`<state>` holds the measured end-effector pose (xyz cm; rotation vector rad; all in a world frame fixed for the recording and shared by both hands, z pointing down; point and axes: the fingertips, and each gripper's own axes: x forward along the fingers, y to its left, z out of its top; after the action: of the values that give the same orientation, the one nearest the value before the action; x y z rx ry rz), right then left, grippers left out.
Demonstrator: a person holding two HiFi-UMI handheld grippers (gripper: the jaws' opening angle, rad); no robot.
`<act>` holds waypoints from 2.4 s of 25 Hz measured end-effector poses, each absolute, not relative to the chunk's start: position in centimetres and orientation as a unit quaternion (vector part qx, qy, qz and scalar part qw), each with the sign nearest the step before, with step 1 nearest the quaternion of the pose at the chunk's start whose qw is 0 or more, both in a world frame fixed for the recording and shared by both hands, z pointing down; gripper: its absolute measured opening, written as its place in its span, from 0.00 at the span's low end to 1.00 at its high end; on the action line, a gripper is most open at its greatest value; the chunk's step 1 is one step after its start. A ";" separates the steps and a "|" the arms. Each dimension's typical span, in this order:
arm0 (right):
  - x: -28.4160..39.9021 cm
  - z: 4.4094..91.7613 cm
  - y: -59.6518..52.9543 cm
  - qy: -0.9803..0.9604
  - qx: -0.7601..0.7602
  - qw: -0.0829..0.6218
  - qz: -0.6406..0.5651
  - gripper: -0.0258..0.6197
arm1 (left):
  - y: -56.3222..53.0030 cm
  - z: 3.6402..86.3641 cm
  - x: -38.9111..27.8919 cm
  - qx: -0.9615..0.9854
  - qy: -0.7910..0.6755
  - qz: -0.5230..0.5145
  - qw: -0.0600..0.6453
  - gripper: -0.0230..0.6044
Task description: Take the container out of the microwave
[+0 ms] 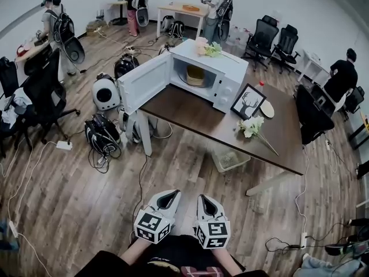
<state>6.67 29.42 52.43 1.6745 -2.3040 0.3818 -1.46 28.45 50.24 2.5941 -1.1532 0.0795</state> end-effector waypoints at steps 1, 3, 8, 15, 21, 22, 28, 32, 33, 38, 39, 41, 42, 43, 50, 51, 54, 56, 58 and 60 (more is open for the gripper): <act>6.2 52.4 28.2 -0.797 0.574 0.132 0.132 0.05 | 27.2 50.2 -1.7 0.904 -0.401 0.028 0.148 0.05; 5.4 52.5 25.8 -0.799 0.572 0.134 0.131 0.05 | 24.6 50.2 -2.3 0.904 -0.401 0.026 0.148 0.05; 3.8 52.3 20.6 -0.795 0.575 0.145 0.128 0.05 | 19.6 50.1 -4.7 0.903 -0.401 0.022 0.154 0.05; -0.2 52.7 15.5 -0.804 0.561 0.140 0.134 0.05 | 14.2 50.5 -8.0 0.902 -0.397 0.017 0.167 0.05; -0.7 53.8 14.0 -0.799 0.564 0.137 0.153 0.05 | 11.4 50.4 -7.9 0.911 -0.381 0.029 0.157 0.05; -0.6 54.0 13.7 -0.798 0.566 0.136 0.157 0.05 | 11.2 50.5 -7.7 0.912 -0.378 0.032 0.157 0.05; -0.5 54.9 11.5 -0.800 0.559 0.135 0.173 0.05 | 9.5 51.3 -7.6 0.909 -0.380 0.052 0.162 0.05; 0.3 55.6 9.3 -0.800 0.555 0.140 0.179 0.05 | 7.4 52.1 -7.5 0.900 -0.396 0.057 0.171 0.05; 0.7 55.8 8.7 -0.800 0.554 0.143 0.179 0.05 | 6.8 52.3 -7.4 0.899 -0.399 0.058 0.173 0.05; 2.6 55.7 5.2 -0.800 0.554 0.144 0.179 0.05 | 3.6 52.1 -5.9 0.896 -0.405 0.050 0.176 0.05; 2.9 55.7 4.5 -0.800 0.554 0.145 0.178 0.05 | 3.0 52.0 -5.6 0.896 -0.406 0.049 0.175 0.05; 3.3 55.5 2.9 -0.801 0.554 0.144 0.175 0.05 | 1.7 51.8 -5.1 0.896 -0.407 0.047 0.173 0.05; 3.4 55.4 2.1 -0.803 0.552 0.143 0.173 0.05 | 1.0 51.7 -4.9 0.895 -0.409 0.047 0.172 0.05; 3.5 55.3 1.3 -0.805 0.549 0.142 0.172 0.05 | 0.3 51.6 -4.7 0.894 -0.410 0.046 0.171 0.05; 3.8 54.1 -3.9 -0.819 0.538 0.134 0.151 0.05 | -4.0 51.8 -3.6 0.888 -0.422 0.053 0.174 0.05; 3.7 53.9 -4.6 -0.824 0.530 0.133 0.149 0.05 | -4.5 51.8 -3.4 0.887 -0.425 0.052 0.176 0.05; 3.9 53.7 -6.7 -0.838 0.510 0.140 0.136 0.05 | -6.4 51.6 -2.5 0.881 -0.437 0.044 0.176 0.05; 4.4 53.2 -7.9 -0.845 0.501 0.150 0.111 0.05 | -7.6 51.5 -1.9 0.877 -0.446 0.041 0.175 0.05; 4.8 52.8 -9.0 -0.853 0.491 0.159 0.083 0.05 | -8.9 51.4 -1.1 0.874 -0.452 0.041 0.172 0.05; 5.4 52.6 -10.3 -0.859 0.479 0.162 0.075 0.05 | -10.2 51.4 0.0 0.873 -0.456 0.044 0.167 0.05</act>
<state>5.41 -10.26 52.59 1.3683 -2.4529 0.2131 0.00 -10.19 51.36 2.4846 -1.2973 0.1243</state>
